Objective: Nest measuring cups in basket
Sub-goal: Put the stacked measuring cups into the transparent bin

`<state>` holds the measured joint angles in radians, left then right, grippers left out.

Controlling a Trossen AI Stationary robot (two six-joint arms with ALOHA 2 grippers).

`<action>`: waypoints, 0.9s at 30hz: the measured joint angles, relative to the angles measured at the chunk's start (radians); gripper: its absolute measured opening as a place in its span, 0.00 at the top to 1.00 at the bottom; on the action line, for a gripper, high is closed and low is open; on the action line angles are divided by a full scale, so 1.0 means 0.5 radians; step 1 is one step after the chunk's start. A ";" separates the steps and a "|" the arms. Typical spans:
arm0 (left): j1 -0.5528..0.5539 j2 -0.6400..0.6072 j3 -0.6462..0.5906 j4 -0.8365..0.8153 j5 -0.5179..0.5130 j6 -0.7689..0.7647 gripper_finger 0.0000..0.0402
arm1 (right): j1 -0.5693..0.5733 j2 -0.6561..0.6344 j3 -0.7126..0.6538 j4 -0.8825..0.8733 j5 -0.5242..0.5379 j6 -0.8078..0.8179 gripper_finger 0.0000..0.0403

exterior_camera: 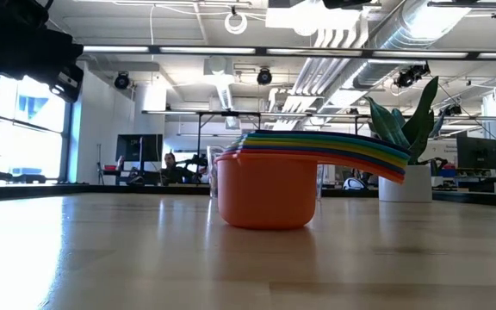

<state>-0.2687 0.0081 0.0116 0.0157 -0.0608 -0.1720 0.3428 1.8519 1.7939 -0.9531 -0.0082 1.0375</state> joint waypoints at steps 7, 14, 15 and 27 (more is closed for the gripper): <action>0.000 -0.001 0.000 0.000 0.023 -0.009 0.84 | 0.002 0.000 0.000 0.000 0.051 -0.008 0.82; 0.000 0.000 0.000 0.000 0.024 -0.017 0.84 | 0.001 0.000 0.000 0.000 0.268 -0.035 0.82; 0.000 0.000 0.000 0.000 0.024 -0.017 0.84 | 0.001 0.000 0.000 0.000 0.289 -0.055 0.82; -0.001 0.000 0.000 0.000 0.024 -0.017 0.84 | 0.001 0.000 0.270 -0.120 0.423 -0.522 0.82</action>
<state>-0.2690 0.0082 0.0116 0.0158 -0.0490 -0.1802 0.3431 1.8521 1.9289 -1.0133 0.2035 0.7766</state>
